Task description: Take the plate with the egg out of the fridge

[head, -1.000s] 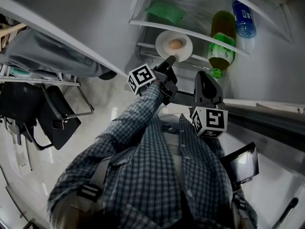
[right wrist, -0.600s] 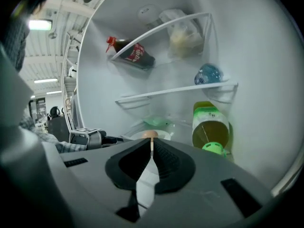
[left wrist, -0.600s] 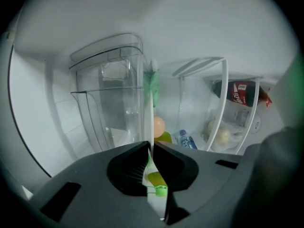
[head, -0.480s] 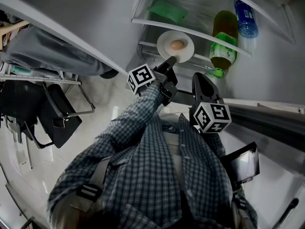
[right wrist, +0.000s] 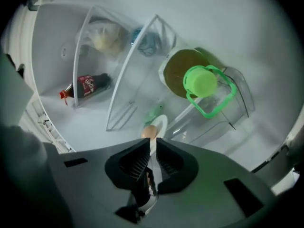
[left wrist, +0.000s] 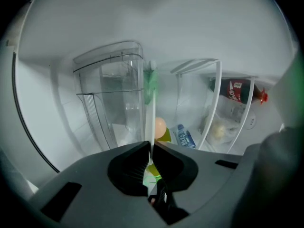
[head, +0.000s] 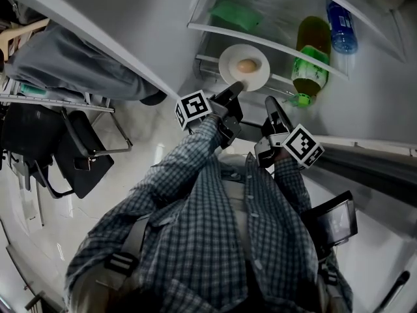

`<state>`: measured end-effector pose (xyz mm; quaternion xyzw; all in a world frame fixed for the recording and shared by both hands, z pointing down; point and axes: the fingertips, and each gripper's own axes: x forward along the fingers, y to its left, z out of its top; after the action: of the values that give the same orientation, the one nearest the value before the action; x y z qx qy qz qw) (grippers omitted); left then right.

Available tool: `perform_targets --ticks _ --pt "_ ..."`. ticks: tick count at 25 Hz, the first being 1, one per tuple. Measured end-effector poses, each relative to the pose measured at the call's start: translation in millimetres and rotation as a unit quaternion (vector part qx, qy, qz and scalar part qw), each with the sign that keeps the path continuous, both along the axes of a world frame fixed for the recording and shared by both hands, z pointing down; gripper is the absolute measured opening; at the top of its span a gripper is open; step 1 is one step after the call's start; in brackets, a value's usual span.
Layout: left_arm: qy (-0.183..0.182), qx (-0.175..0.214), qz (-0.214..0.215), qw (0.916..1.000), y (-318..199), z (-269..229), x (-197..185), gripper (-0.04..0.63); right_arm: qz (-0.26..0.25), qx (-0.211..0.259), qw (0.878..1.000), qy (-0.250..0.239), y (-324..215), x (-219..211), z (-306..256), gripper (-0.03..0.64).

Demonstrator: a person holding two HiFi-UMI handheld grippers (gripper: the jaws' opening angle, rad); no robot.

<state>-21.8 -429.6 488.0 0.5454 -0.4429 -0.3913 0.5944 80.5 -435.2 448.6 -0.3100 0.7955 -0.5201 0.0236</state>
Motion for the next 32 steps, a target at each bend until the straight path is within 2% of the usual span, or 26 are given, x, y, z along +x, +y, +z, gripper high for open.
perform_targets --ticks 2,4,10,14,19,24,25,32 --pt "-0.003 0.005 0.011 0.9999 4 -2 2 0.031 0.008 -0.011 1.000 -0.008 -2 1 4 0.023" --pt "0.000 0.010 0.019 0.9998 7 -3 3 0.031 0.007 -0.018 1.000 -0.018 -2 -1 6 0.055" --pt "0.027 0.024 0.030 0.9989 18 -12 7 0.031 0.009 -0.044 0.998 -0.048 1 -6 13 0.095" --pt "0.034 0.024 0.042 0.9982 30 -14 7 0.031 0.013 -0.051 0.996 -0.069 2 -8 13 0.095" --pt "0.061 0.037 0.054 0.9960 42 -24 9 0.031 0.002 -0.057 0.995 -0.082 14 -23 11 0.095" --pt "0.068 0.037 0.069 0.9946 57 -27 10 0.031 0.009 -0.071 0.990 -0.125 27 -30 7 0.091" --pt "0.069 0.037 0.071 0.9945 60 -28 10 0.031 0.010 -0.071 0.989 -0.130 30 -31 5 0.057" --pt "0.076 0.039 0.080 0.9932 82 -32 4 0.028 0.024 -0.064 0.989 -0.129 53 -35 0 0.045"
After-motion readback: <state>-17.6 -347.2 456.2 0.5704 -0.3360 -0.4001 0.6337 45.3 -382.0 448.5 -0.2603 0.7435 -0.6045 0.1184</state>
